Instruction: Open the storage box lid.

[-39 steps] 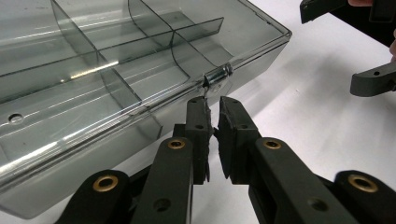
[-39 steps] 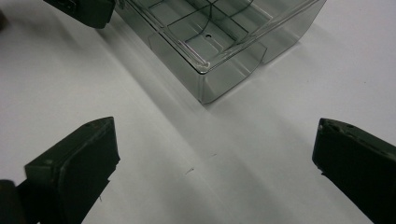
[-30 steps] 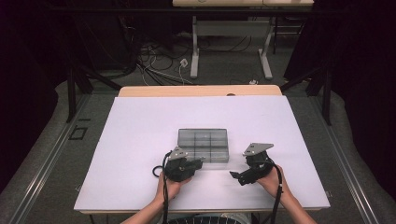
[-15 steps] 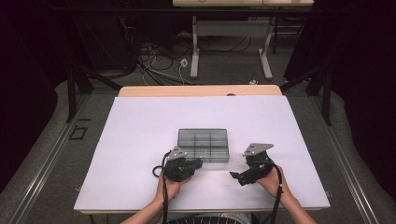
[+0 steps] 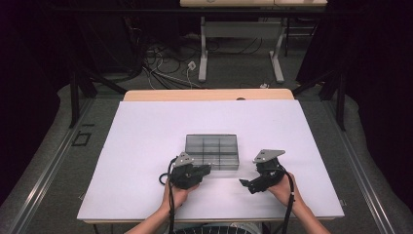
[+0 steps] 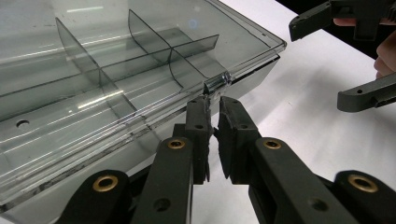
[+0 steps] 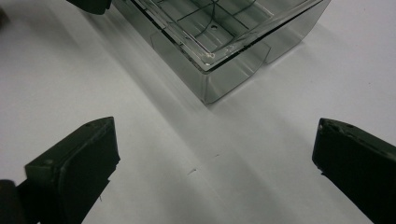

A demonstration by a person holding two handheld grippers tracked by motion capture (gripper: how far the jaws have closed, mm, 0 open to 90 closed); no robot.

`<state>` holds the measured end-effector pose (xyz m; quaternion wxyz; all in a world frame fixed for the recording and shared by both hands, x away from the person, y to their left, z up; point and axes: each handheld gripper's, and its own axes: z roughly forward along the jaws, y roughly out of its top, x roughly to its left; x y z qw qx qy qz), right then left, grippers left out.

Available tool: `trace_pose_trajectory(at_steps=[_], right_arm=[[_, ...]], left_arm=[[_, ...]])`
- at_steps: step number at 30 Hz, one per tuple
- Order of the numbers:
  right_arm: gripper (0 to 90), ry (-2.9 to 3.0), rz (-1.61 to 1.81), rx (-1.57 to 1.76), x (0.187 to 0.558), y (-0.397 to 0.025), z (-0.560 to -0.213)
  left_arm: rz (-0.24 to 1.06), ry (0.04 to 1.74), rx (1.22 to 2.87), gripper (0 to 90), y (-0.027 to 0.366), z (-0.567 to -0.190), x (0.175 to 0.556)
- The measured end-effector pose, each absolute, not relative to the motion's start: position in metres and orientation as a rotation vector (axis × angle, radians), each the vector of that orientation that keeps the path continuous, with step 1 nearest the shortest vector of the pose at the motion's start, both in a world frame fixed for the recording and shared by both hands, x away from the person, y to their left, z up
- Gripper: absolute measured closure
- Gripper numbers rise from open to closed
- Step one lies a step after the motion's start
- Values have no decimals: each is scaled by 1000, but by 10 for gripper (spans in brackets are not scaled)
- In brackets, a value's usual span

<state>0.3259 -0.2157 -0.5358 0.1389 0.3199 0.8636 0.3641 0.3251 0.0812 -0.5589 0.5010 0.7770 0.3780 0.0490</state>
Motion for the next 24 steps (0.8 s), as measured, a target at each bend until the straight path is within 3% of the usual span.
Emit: trace_pose_trajectory(at_steps=[8,16,24], right_arm=[[55,2438,1102,929,326,-213,-535],[387,2323,1136,927,327,-208,-534],[562,2262,1088,897,326,-197,-534]], left_arm=[[111,897,1870,835,83,-557,327],[126,885,1857,835,84,-553,326],[140,874,1845,835,85,-550,325]])
